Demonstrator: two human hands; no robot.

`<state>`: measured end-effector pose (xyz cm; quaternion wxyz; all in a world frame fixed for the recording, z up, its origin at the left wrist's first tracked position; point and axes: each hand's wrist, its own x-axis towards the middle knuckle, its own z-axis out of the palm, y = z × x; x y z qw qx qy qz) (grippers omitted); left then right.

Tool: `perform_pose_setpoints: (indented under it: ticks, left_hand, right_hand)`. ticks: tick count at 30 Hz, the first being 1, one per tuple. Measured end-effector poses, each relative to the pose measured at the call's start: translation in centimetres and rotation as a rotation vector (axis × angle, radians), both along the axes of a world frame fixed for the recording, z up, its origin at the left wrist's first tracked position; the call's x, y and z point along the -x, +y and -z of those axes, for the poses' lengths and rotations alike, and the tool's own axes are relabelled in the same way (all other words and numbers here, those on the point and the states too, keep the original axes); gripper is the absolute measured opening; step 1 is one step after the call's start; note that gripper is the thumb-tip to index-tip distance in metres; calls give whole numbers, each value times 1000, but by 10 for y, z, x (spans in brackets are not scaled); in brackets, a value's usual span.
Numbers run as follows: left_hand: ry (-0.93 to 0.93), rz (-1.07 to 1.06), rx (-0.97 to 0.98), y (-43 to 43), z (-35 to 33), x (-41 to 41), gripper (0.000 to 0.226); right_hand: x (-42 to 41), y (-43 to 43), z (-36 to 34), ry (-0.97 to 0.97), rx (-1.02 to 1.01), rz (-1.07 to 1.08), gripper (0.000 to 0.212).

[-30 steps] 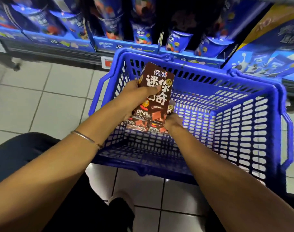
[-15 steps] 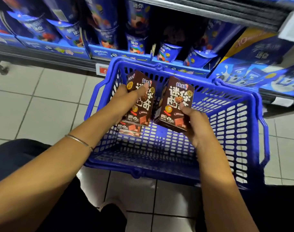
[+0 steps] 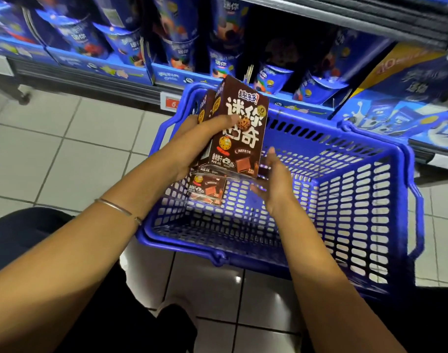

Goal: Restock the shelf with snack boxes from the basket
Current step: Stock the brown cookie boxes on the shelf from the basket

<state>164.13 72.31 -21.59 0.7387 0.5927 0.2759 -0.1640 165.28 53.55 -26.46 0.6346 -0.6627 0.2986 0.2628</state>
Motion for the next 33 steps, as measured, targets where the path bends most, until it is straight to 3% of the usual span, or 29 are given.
perform_pose_setpoints:
  ticks: [4,6,8,13,20,26,29,33]
  left_hand:
    - [-14,-17,31,2,-6,4,74]
    - [-19,-25,39,3,-8,4,74]
    - [-25,-28,37,3,-9,5,72]
    - [-24,10,2,4,-5,6,73]
    - [-31,14,-15,7,5,2,95]
    - [-32,14,-24,4,16,3,78]
    - [-24,-23,-30,2,18,4,82]
    - [-21,-27,-98,-1,20,7,91]
  right_hand:
    - [4,24,44,151,182,-321,9]
    - [9,39,55,170,186,-424,16]
    - [12,51,62,154,175,-451,23]
    - [10,51,77,176,145,-447,15]
    - [-4,3,42,88,200,-251,15]
    - [14,-40,-11,-54,154,-13,20]
    - [19,-40,-31,-131,116,173,17]
    - [20,-28,-56,-283,-32,245,20]
